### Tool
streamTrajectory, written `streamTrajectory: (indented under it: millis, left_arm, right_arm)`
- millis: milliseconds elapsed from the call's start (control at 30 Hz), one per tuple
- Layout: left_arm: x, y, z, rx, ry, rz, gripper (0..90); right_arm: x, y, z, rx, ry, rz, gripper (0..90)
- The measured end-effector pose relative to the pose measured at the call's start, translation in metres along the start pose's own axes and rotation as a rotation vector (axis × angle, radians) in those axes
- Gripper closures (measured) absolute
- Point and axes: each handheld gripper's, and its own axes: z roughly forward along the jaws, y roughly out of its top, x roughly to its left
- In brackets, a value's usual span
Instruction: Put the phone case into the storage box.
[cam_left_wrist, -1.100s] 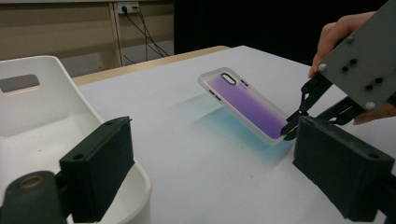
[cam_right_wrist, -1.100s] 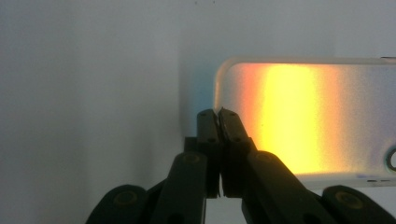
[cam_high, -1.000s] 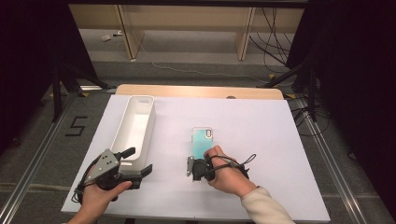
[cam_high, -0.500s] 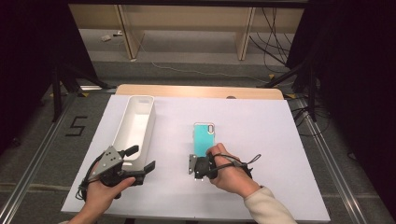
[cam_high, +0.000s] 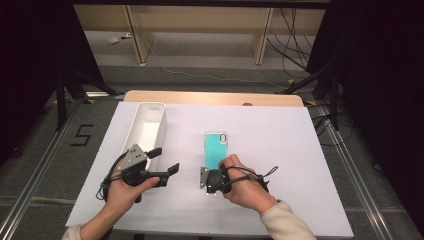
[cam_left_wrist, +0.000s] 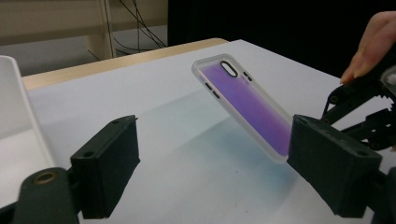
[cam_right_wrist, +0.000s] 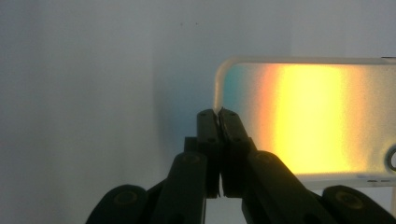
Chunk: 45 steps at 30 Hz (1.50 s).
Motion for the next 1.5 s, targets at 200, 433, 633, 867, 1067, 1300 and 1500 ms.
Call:
streamTrajectory:
  millis: [200,433,633,867,1067,1300,1500]
  left_arm:
    - [-0.001,0.011,0.024,0.027,-0.009,-0.013,16.9]
    - [-0.004,0.017,0.052,0.058,-0.03,-0.026,19.2]
    - [-0.001,0.021,0.07,0.085,-0.03,-0.048,20.3]
    - [0.003,0.029,0.082,0.105,-0.016,-0.076,23.4]
    - [0.008,0.029,0.09,0.128,0.011,-0.113,28.4]
    - [0.011,0.028,0.096,0.128,-0.004,-0.145,34.6]
    - [0.013,0.027,0.098,0.149,-0.006,-0.156,42.2]
  right_arm:
    - [0.002,0.002,-0.001,-0.006,-0.003,0.011,89.1]
    - [0.003,0.005,-0.003,-0.008,-0.007,-0.006,89.1]
    - [0.004,0.007,-0.003,-0.014,-0.018,-0.024,89.1]
    - [0.007,0.011,-0.004,-0.016,-0.017,-0.023,89.1]
    - [0.007,0.012,-0.003,-0.028,-0.028,-0.06,89.1]
    - [0.009,0.013,-0.004,-0.015,-0.025,-0.042,89.2]
    - [0.013,0.015,-0.004,-0.006,-0.024,-0.014,89.1]
